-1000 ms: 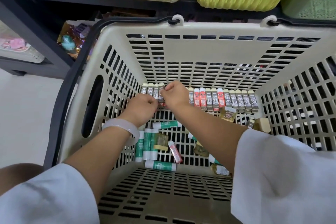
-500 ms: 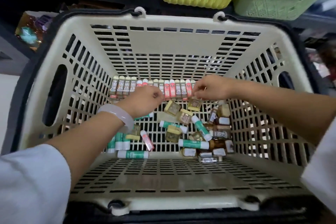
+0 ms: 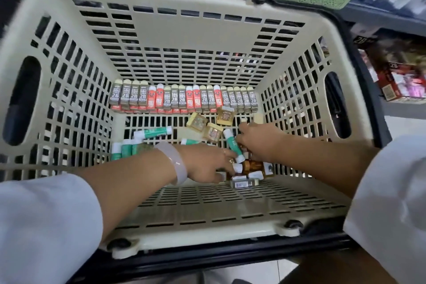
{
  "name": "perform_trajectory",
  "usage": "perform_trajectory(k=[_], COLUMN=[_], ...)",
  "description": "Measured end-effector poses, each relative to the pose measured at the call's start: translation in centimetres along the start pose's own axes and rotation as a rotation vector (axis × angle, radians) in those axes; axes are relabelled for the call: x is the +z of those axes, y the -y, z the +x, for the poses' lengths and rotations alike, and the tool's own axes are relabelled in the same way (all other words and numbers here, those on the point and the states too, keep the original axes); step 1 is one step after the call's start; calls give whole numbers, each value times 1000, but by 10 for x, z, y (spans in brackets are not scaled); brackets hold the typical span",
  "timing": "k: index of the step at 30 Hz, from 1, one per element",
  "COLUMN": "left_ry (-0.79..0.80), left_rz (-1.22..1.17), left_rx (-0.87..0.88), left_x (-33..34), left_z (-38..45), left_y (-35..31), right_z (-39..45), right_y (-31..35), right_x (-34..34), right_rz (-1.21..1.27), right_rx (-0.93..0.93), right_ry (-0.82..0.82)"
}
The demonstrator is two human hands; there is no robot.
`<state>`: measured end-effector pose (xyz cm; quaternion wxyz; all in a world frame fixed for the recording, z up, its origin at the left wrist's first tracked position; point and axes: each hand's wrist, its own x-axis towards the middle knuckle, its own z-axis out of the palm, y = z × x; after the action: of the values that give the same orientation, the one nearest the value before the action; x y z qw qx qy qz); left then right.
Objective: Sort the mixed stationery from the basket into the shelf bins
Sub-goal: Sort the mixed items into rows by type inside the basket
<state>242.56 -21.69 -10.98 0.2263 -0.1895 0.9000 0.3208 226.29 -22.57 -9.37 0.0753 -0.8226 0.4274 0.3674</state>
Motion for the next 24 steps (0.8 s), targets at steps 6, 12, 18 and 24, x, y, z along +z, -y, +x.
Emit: perform_trajectory(k=[6, 12, 18, 24], left_ry=[99, 73, 36, 56], left_rz=[-110, -103, -226, -278], left_rx=[-359, -501, -410, -399], left_x=[-9, -11, -19, -18], left_z=[-14, -25, -26, -28], left_y=[19, 37, 35, 40], right_z=[6, 8, 1, 3], right_y=[13, 3, 15, 18], right_x=[15, -12, -7, 3], right_rz=[25, 436, 426, 305], right_rx=[-49, -147, -372, -439], right_ry=[10, 27, 400, 361])
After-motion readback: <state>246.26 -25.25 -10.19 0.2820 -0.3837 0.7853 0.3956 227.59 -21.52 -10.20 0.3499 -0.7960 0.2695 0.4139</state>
